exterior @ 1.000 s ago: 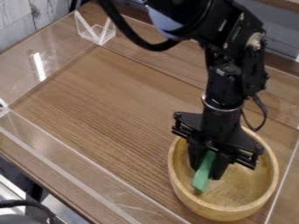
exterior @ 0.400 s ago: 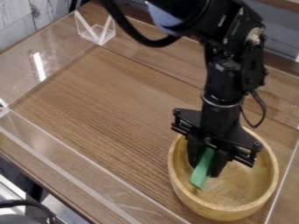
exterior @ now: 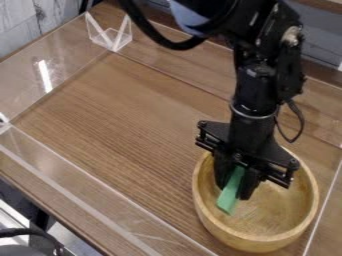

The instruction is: Remove the green block from inside the brown bowl and put it on the table

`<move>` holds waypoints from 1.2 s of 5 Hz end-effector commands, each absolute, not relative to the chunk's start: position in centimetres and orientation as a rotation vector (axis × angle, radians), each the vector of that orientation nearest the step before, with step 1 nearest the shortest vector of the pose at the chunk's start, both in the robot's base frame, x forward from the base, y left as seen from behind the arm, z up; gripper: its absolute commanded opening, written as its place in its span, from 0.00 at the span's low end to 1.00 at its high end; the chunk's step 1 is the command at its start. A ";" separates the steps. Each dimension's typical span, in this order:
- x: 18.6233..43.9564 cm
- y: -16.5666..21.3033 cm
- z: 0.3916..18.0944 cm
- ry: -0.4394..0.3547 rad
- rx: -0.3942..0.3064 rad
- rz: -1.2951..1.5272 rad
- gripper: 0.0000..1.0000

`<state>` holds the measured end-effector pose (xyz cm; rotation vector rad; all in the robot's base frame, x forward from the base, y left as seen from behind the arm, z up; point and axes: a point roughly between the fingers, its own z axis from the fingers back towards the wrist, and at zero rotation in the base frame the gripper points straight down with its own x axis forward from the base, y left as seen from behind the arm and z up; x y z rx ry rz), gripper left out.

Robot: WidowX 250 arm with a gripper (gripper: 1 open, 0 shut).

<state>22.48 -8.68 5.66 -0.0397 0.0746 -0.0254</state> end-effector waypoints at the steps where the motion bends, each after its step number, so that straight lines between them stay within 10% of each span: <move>1: 23.8 -8.8 7.8 -0.004 -0.069 -0.023 0.00; 6: 23.7 -8.3 8.8 0.001 -0.070 -0.031 0.00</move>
